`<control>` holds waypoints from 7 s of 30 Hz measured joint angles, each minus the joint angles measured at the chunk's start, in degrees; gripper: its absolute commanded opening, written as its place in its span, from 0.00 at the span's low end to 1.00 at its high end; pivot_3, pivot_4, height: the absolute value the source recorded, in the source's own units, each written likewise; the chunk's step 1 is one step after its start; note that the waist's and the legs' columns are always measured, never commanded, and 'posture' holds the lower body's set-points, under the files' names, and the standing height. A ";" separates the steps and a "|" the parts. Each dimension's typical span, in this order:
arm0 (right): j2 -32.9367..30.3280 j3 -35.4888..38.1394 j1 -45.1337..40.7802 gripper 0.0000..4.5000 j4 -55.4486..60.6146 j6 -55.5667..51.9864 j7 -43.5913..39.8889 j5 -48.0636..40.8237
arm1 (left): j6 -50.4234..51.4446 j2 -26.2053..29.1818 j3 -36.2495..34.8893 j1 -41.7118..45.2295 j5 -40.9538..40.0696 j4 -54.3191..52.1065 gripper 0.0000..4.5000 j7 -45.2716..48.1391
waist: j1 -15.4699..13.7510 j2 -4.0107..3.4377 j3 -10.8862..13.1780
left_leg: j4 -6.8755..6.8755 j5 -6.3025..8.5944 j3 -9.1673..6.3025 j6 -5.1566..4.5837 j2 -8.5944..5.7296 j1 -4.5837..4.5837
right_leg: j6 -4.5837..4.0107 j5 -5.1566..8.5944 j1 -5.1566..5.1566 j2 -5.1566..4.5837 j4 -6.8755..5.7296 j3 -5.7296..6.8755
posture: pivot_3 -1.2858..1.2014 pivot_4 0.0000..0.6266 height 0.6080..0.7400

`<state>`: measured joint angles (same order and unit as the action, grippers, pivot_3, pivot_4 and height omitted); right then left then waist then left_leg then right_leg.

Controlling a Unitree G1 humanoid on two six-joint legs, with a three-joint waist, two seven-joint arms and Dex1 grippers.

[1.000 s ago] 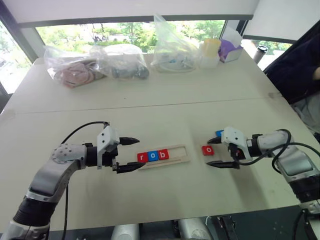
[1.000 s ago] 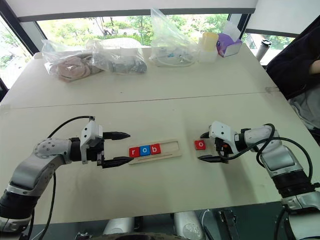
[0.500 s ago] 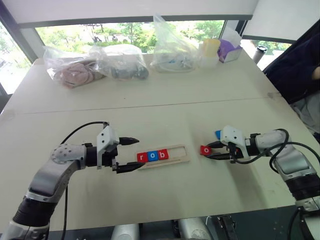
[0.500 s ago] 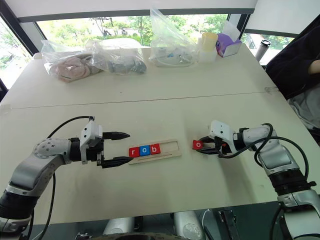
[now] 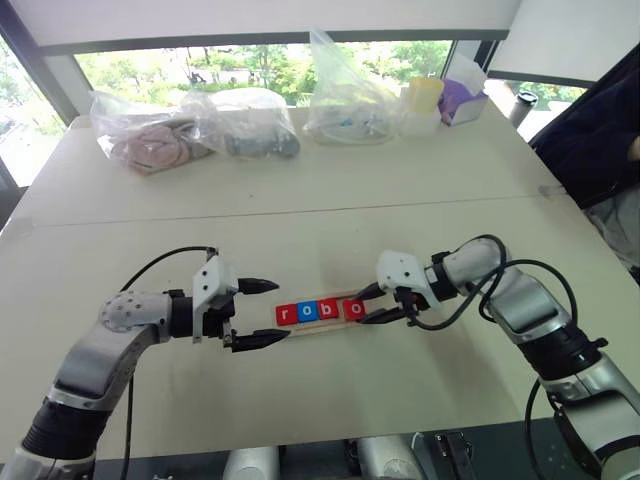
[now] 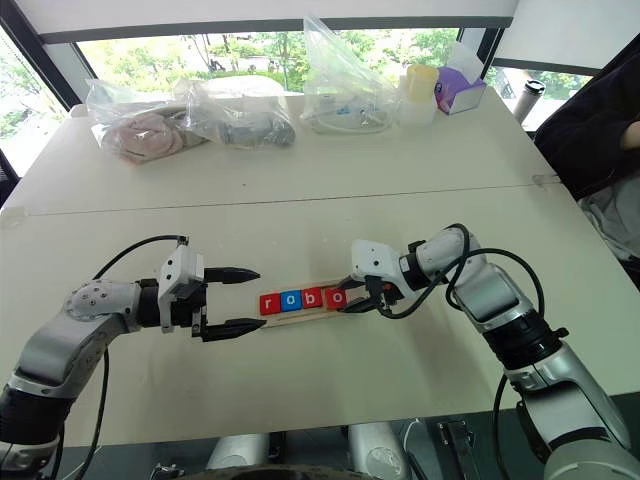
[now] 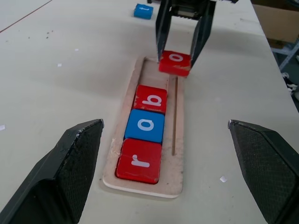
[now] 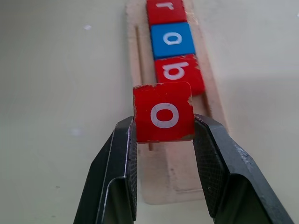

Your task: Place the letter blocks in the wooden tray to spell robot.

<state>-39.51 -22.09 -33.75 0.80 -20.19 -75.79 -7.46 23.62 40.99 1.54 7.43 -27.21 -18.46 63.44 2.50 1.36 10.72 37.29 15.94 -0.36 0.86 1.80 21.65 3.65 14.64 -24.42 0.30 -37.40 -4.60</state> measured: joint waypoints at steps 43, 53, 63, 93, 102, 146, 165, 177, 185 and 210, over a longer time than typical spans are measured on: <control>4.53 -1.91 -2.03 0.25 -5.80 3.71 0.24 5.03 | 0.72 -0.38 0.00 -0.73 -0.76 -0.90 1.00 -2.24 | 0.04 0.00 0.00 | -0.05 0.00 -0.03 0.00 0.00 -0.04 | 0.06 -0.04 -0.01 0.04 -0.06 0.03 | 0.52 0.24 1.00; 4.32 -1.91 -2.03 0.25 -5.21 2.92 -0.49 5.10 | 0.72 -0.65 0.05 0.00 -0.76 -0.88 1.00 -2.39 | 0.04 0.00 0.00 | -0.05 0.00 -0.03 0.00 0.00 -0.04 | 0.06 -0.04 0.00 0.04 -0.06 0.03 | 0.52 0.24 1.00; 4.33 -1.91 -2.03 0.80 -4.95 2.90 -0.39 5.46 | 0.72 -0.96 0.09 0.18 -0.74 -0.76 1.00 -2.44 | 0.05 0.00 0.00 | -0.04 0.00 -0.03 0.00 0.00 -0.04 | 0.07 -0.04 0.00 0.05 -0.06 0.03 | 0.52 0.24 1.00; 12.22 27.60 14.37 0.99 17.34 -38.79 45.03 6.34 | 0.53 -1.86 2.25 1.94 -0.51 0.40 1.00 -0.55 | 0.30 0.01 -0.04 | -0.10 -0.02 -0.03 0.04 -0.01 -0.09 | 0.05 -0.05 -0.04 0.13 -0.16 -0.04 | 0.52 0.24 1.00; 13.72 27.79 15.82 0.99 17.85 -42.40 52.73 6.21 | 0.10 -2.49 2.28 3.45 -0.25 2.08 1.00 -0.01 | 0.09 0.01 -0.04 | -0.10 -0.03 -0.02 0.05 -0.04 -0.04 | 0.06 -0.03 -0.04 0.11 -0.14 -0.05 | 0.52 0.24 1.00; 13.90 26.57 16.83 0.99 40.47 -68.30 57.17 -10.01 | -0.36 -3.95 3.73 4.65 0.70 3.05 1.00 -0.82 | 0.19 -0.01 -0.03 | -0.13 -0.03 -0.04 0.05 -0.04 0.10 | -0.09 0.09 -0.06 0.05 0.13 -0.03 | 0.52 0.24 1.00; -11.63 9.95 8.38 0.99 -8.41 9.76 1.64 -2.24 | -0.36 -3.85 3.66 3.81 0.60 1.85 1.00 -1.80 | 0.16 0.05 0.04 | -0.15 -0.01 0.01 0.01 -0.02 0.03 | 0.15 -0.09 -0.01 0.09 0.18 -0.02 | 0.52 0.24 1.00; -6.74 8.32 3.66 0.80 -19.61 16.77 -1.66 0.62 | -0.30 -3.45 3.26 2.49 -0.72 -0.04 1.00 -2.03 | 0.10 0.04 0.04 | -0.05 -0.02 0.03 0.03 -0.01 -0.13 | 0.00 -0.05 0.15 0.08 0.12 -0.04 | 0.52 0.24 1.00; -6.35 8.34 3.53 0.26 -17.96 15.35 -1.08 0.66 | -0.30 -3.46 3.27 2.50 -0.80 -0.04 1.00 -2.16 | 0.07 0.04 0.05 | -0.05 -0.02 0.02 0.03 0.00 -0.12 | 0.11 -0.12 0.15 0.07 0.09 -0.04 | 0.52 0.24 1.00; -1.90 2.60 1.83 0.26 -4.54 4.97 -0.37 2.71 | -0.32 -3.57 3.27 2.17 -0.82 -0.30 1.00 -3.41 | 0.01 0.02 0.05 | -0.04 -0.02 0.00 0.03 -0.01 -0.10 | 0.12 -0.12 0.12 0.06 0.07 -0.01 | 0.52 0.24 1.00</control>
<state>-41.41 -19.49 -31.92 -3.74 -15.22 -76.16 -4.75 23.30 37.41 4.81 9.60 -28.03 -18.76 60.02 2.51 1.38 10.77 37.26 15.92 -0.36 0.88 1.79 21.55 3.77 14.52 -24.30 0.36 -37.33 -4.61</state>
